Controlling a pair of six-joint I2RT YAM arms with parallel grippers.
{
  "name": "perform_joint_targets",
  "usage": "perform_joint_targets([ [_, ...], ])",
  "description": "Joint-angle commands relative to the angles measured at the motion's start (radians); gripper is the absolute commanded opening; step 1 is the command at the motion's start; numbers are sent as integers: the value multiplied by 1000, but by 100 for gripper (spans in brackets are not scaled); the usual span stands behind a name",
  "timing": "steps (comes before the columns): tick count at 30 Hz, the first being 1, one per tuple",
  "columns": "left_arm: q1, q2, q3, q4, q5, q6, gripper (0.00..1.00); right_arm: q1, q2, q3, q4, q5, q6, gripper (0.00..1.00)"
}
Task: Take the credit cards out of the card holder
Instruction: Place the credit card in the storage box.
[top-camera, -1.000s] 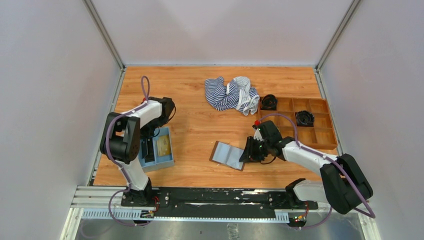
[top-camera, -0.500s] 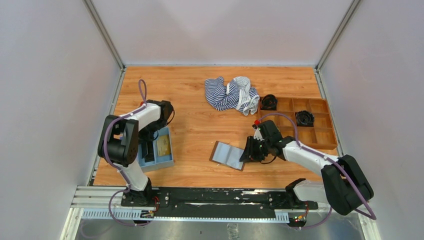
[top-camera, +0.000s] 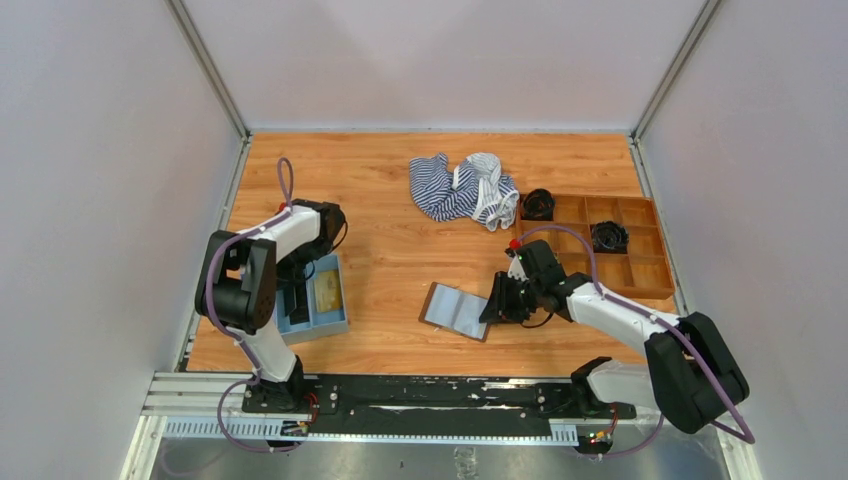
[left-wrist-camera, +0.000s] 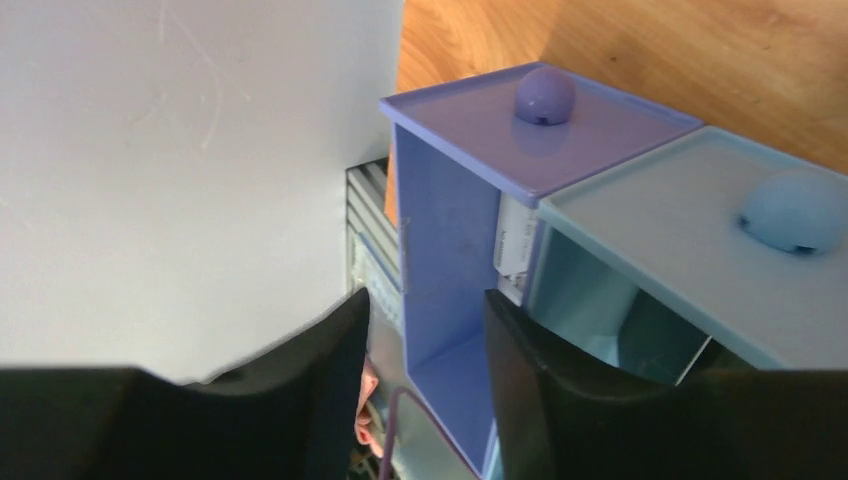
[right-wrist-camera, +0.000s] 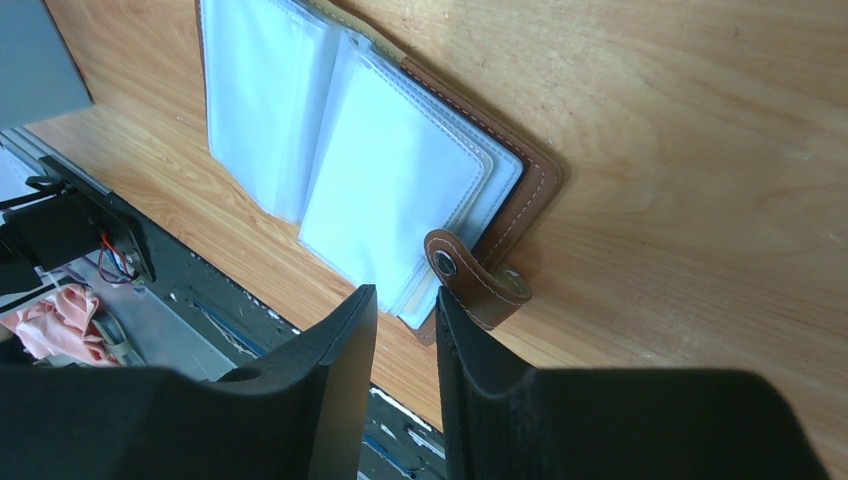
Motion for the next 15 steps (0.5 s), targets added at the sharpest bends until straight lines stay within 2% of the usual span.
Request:
perform_joint_targets([
  [1, 4, 23, 8, 59, 49, -45, 56, 13, 9, 29, -29, 10, -10, 32],
  [8, 3, -8, 24, 59, 44, -40, 57, 14, 53, 59, -29, 9, -18, 32],
  [15, -4, -130, 87, 58, 107, 10, 55, 15, 86, 82, -16, 17, -9, 32],
])
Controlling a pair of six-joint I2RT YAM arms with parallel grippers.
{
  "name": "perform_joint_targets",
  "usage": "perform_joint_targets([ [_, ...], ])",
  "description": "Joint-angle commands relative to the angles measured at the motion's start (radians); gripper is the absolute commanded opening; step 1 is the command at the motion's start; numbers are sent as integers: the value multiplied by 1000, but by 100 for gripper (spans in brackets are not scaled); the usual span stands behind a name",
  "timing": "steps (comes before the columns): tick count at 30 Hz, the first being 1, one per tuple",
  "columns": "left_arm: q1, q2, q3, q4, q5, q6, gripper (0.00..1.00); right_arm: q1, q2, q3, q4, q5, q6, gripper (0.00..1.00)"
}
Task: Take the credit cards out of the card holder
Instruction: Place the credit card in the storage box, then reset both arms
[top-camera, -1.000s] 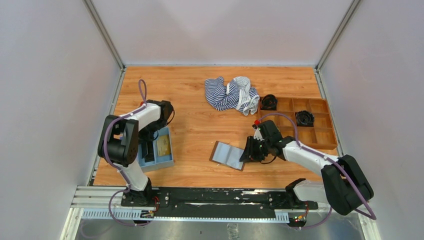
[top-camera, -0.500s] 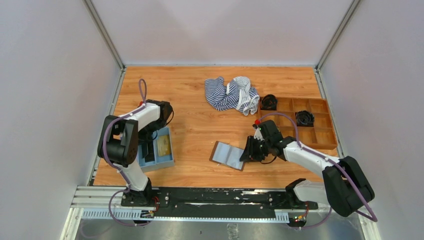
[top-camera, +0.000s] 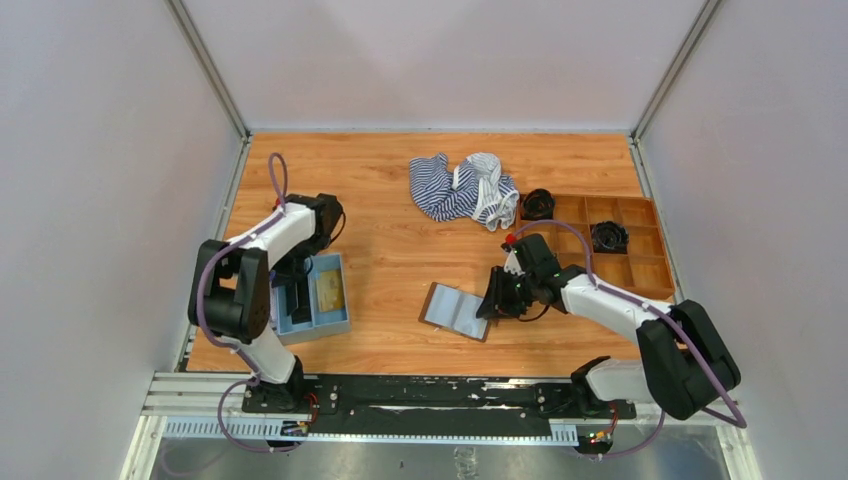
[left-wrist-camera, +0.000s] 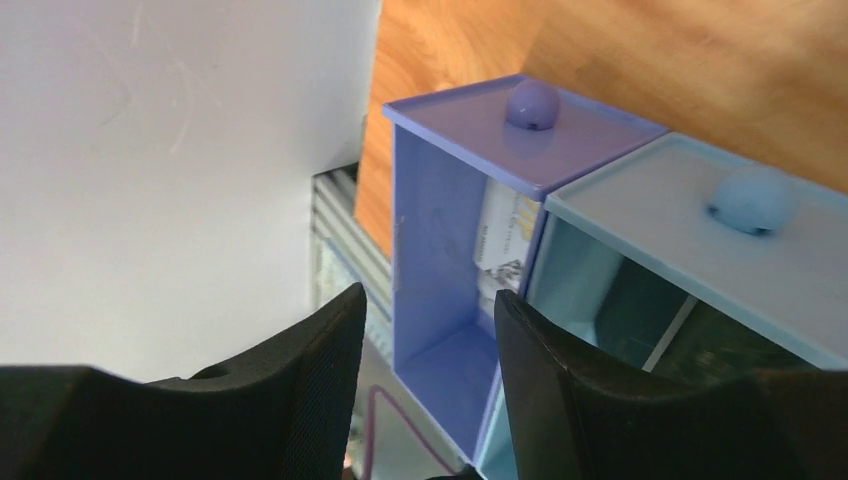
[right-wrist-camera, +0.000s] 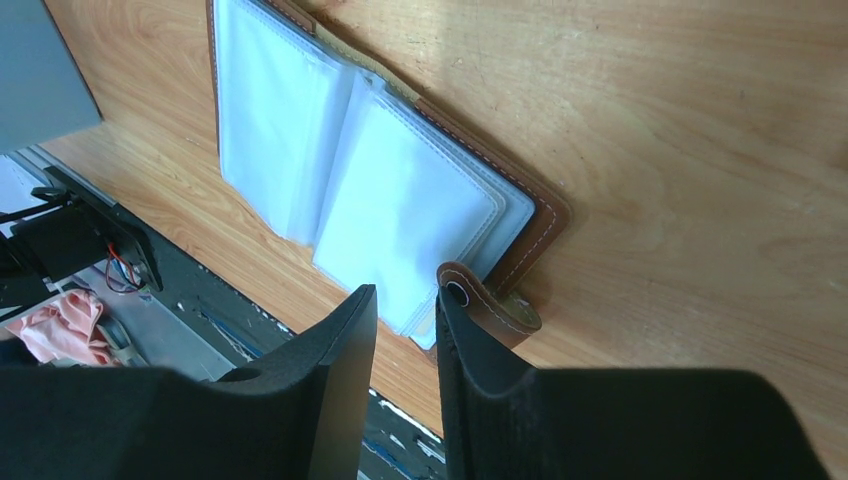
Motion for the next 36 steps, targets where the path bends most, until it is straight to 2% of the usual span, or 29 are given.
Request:
perform_joint_targets([
  [1, -13, -112, 80, 85, 114, 5, 54, 14, 27, 31, -10, 16, -6, 32],
  [11, -60, -400, 249, 84, 325, 83, 51, 14, 25, 32, 4, 39, 6, 32],
  [19, -310, -425, 363, 86, 394, 52, 52, 14, 0, 42, -2, 67, 12, 32],
  [24, -452, -383, 361, 103, 419, 8, 50, 12, -87, 38, -54, 128, 4, 32],
  [28, -534, -377, 321, 179, 514, -10, 50, 12, -154, 36, -117, 187, -9, 33],
  [32, -584, -442, 212, 356, 669, -35, 50, 12, -247, 81, -239, 313, -43, 56],
  [36, -590, -543, 56, 548, 772, -50, 55, 12, -368, 196, -405, 559, -95, 68],
])
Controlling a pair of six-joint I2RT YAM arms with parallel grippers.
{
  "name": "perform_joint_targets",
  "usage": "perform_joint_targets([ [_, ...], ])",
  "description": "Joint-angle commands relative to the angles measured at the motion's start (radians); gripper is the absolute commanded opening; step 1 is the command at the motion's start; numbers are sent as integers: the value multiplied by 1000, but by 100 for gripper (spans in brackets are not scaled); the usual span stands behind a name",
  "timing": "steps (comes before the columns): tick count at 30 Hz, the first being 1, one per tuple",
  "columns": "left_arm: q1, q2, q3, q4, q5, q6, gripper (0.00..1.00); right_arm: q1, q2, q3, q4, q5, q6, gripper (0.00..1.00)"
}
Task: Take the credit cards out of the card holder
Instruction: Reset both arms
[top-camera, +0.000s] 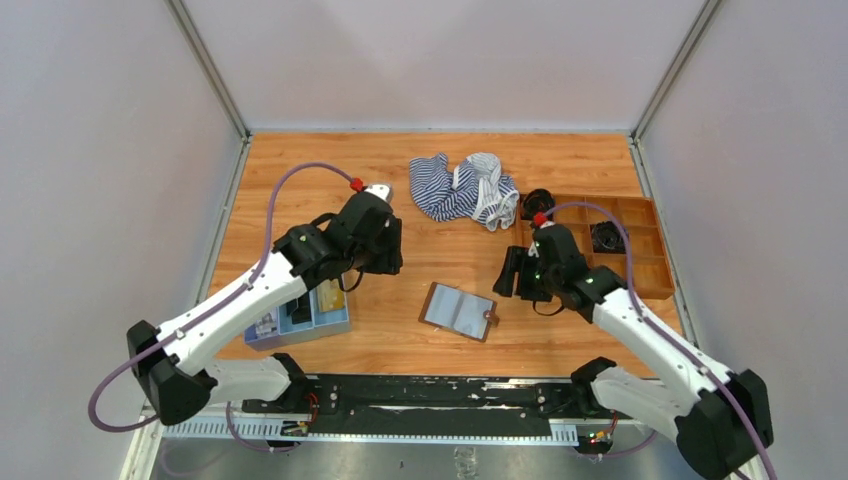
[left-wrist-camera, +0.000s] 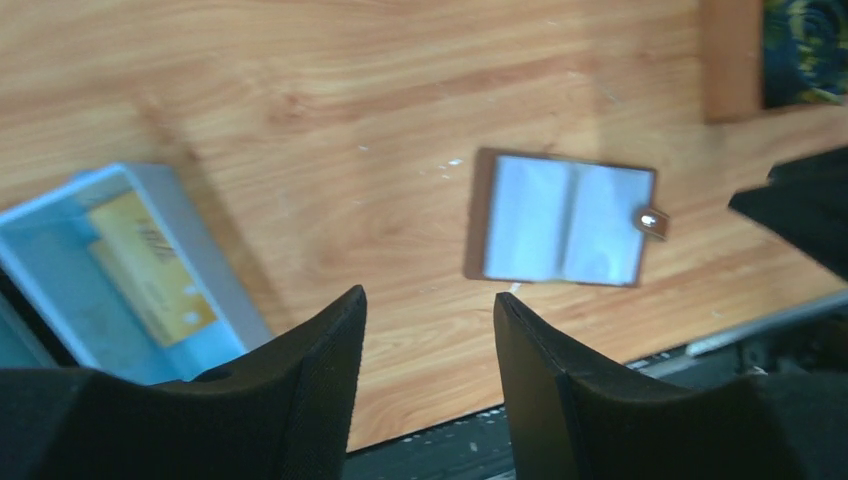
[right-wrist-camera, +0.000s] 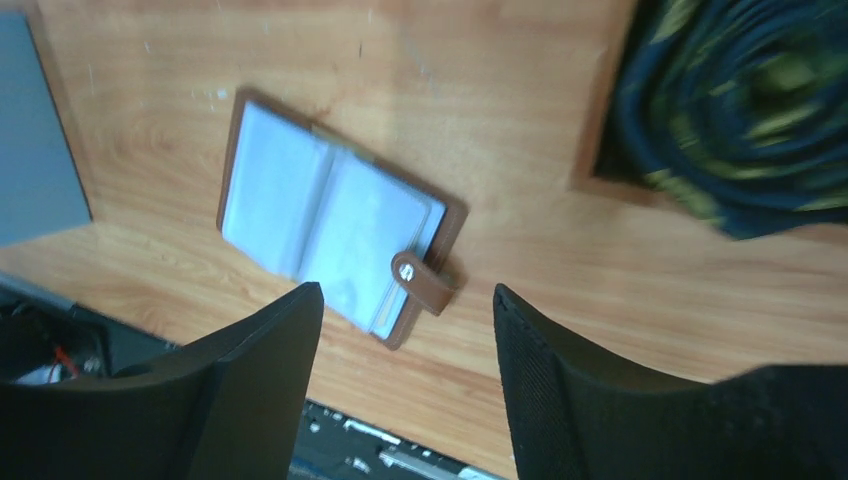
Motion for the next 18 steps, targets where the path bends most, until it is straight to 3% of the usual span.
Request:
perform_joint_targets([
  [1, -9, -123, -147, 251, 167, -34, 57, 11, -127, 149, -216, 343, -76, 72],
  [6, -9, -217, -283, 362, 234, -39, 63, 10, -219, 291, -329, 596, -171, 89],
  [11, -9, -316, -358, 412, 194, -41, 66, 9, -276, 351, -359, 718, -209, 90],
  [18, -9, -372, -391, 440, 126, -59, 68, 9, -324, 337, -365, 735, -185, 89],
])
